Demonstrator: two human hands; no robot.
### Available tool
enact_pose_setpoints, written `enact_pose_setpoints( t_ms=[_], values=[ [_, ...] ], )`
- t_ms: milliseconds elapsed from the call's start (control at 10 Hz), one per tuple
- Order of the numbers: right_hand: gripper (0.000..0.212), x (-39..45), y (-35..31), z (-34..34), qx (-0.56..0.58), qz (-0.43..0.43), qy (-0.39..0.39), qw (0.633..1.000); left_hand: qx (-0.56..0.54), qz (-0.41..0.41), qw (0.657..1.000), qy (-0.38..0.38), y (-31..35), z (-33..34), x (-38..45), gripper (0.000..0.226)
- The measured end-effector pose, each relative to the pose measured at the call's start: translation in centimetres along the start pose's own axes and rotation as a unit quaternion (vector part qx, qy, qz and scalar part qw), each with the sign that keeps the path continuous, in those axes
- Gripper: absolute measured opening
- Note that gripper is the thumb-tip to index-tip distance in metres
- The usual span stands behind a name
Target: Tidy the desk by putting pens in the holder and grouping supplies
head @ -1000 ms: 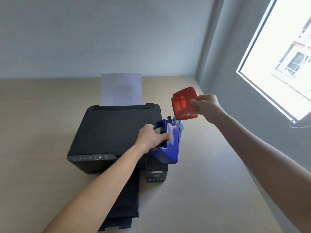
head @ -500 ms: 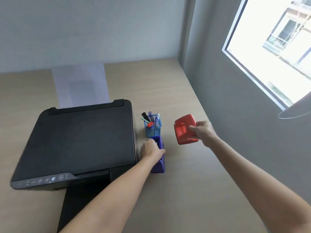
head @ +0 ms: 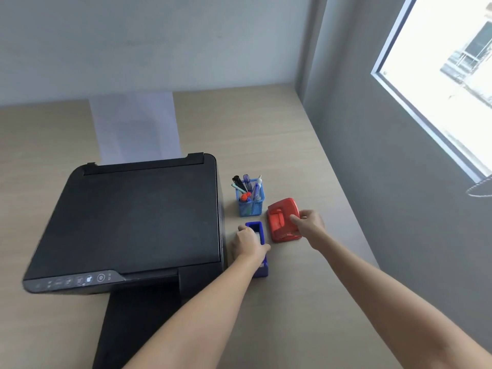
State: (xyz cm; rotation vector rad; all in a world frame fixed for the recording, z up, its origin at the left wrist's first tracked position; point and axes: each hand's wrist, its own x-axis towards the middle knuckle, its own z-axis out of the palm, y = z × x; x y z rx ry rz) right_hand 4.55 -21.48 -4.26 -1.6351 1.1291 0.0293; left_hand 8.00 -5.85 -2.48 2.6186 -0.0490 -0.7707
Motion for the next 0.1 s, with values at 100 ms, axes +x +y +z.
enact_pose_setpoints(
  t_ms=[100],
  values=[
    [0.057,-2.48,-1.90,-0.86,-0.077,-0.027,0.013,0.997,0.010,0.041,0.999,0.014,0.34,-0.32,-0.87,0.085]
  ],
)
